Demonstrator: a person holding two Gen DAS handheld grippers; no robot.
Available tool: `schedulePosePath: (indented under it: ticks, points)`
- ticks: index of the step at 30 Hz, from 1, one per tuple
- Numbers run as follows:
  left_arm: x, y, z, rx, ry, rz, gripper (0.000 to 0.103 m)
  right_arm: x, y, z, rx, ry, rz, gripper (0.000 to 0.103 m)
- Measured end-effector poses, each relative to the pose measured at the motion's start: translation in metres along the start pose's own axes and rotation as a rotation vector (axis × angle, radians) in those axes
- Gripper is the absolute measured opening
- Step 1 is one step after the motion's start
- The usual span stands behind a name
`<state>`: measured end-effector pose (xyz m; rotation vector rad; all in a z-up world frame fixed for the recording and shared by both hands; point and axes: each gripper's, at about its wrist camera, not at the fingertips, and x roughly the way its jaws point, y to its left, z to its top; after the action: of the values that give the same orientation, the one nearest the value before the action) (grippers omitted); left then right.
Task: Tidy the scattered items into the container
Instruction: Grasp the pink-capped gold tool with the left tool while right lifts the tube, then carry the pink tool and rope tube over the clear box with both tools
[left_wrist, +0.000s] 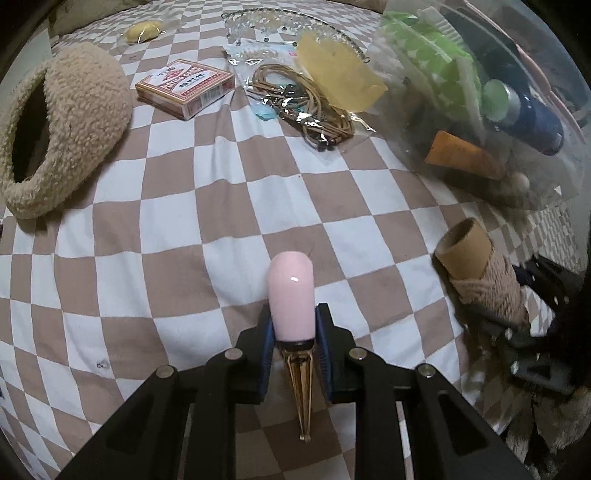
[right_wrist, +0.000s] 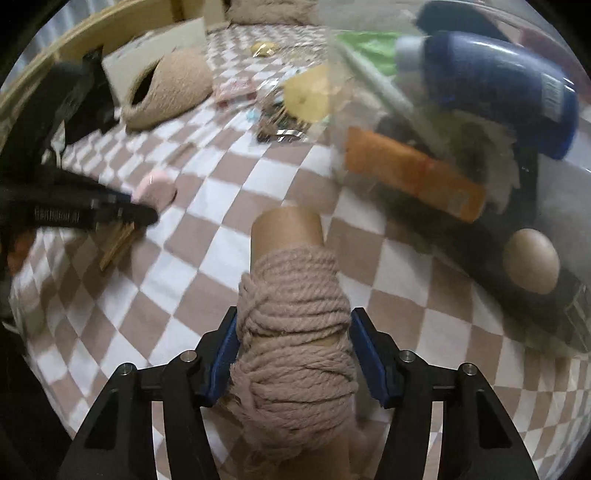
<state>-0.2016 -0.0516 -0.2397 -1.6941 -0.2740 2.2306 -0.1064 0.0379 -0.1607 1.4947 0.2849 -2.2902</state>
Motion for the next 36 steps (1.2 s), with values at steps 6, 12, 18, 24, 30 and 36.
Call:
schedulePosePath:
  ticks: [6,12,18,24,30,36]
  points:
    - [0.002,0.0,0.002,-0.028,0.006,0.019,0.022,-0.007,-0.003,-0.007,0.019,-0.031,0.014,0.055]
    - [-0.003,-0.002,-0.005,0.009,-0.008,0.035,0.021,-0.014,-0.013,-0.01,0.074,-0.044,0.032,0.055]
    - [-0.019,0.002,-0.018,-0.001,-0.028,0.051,0.021,-0.026,-0.022,-0.012,0.127,-0.071,0.038,0.055]
    - [-0.044,0.007,-0.034,-0.015,-0.079,0.059,0.021,-0.037,-0.021,-0.011,0.137,-0.085,0.05,0.054]
    - [-0.06,0.002,-0.026,-0.006,-0.122,0.06,0.021,-0.046,-0.015,-0.006,0.131,-0.105,0.074,0.054]
    - [-0.068,-0.012,-0.018,0.0,-0.157,0.074,0.021,-0.056,-0.009,-0.001,0.118,-0.136,0.079,0.054]
